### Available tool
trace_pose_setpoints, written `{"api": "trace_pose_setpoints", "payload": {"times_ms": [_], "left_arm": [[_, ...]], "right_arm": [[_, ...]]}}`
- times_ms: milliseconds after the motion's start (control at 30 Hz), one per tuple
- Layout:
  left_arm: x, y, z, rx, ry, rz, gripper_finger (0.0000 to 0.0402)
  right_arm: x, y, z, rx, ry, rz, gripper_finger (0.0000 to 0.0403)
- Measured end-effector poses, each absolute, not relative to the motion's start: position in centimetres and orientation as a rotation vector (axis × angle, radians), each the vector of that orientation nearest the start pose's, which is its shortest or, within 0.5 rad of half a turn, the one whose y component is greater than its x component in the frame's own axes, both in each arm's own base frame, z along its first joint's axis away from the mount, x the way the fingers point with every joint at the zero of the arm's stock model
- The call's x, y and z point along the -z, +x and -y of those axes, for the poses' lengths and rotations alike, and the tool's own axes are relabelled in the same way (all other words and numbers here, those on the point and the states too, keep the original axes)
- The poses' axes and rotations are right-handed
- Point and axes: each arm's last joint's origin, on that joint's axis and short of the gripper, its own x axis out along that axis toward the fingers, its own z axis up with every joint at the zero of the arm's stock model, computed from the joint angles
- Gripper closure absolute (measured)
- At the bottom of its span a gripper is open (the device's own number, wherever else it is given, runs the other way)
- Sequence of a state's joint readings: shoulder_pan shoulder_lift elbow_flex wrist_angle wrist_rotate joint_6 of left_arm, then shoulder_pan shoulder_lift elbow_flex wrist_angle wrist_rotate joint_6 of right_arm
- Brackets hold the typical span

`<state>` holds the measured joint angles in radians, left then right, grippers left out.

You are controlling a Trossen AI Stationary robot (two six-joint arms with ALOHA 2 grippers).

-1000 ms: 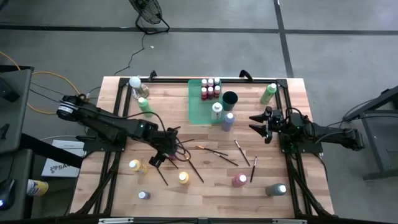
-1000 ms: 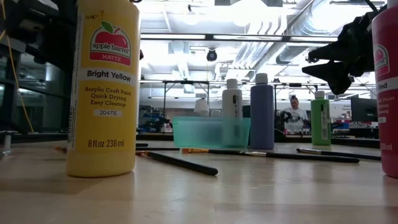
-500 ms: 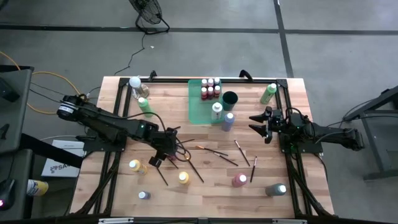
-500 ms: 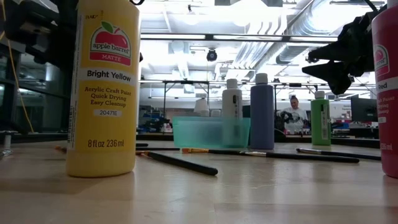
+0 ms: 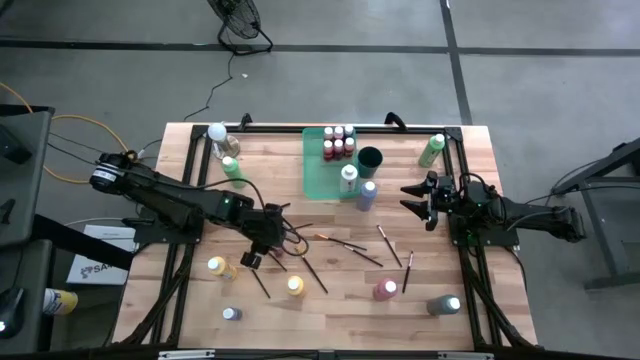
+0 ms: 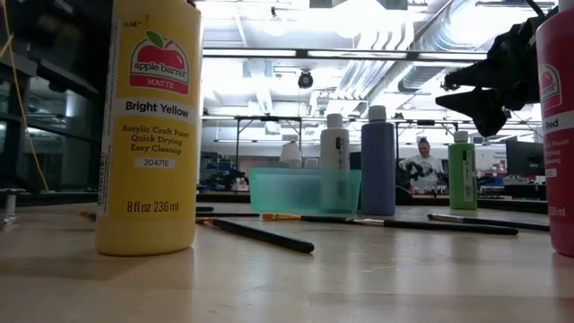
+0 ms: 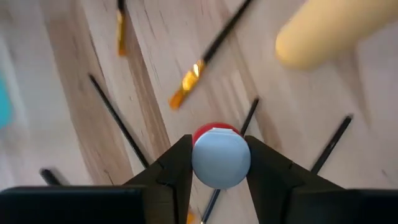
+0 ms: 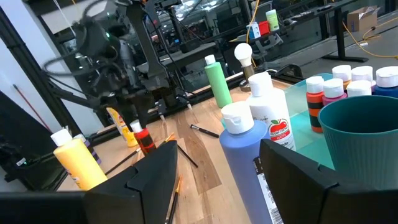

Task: Pick & Place Paint Supplies
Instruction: Put the orange paint bottle into the green bin

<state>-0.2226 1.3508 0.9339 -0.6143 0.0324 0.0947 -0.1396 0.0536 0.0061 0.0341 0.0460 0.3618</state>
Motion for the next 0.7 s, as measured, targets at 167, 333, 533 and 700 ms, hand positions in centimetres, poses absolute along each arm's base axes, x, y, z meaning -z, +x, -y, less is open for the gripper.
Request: {"api": "trace_pose_setpoints", "payload": {"times_ms": [167, 333, 533, 700], "left_arm": [[-25.9, 25.8, 4.8, 0.162, 0.167, -1.034, 0.0279], [-28.7, 26.4, 2.2, 0.001, 0.155, -1.008, 0.0278], [-30.8, 27.2, -2.2, -0.177, 0.082, -0.938, 0.0277], [-30.9, 27.8, -6.2, -0.312, 0.021, -0.872, 0.0276]], "right_arm": [[-16.5, 9.9, 1.5, 0.186, 0.361, 0.021, 0.0180], [-16.5, 9.9, 1.5, 0.186, 0.361, 0.020, 0.0180], [-16.5, 9.9, 1.5, 0.186, 0.361, 0.020, 0.0180], [-16.5, 9.9, 1.5, 0.186, 0.361, 0.020, 0.0180]]}}
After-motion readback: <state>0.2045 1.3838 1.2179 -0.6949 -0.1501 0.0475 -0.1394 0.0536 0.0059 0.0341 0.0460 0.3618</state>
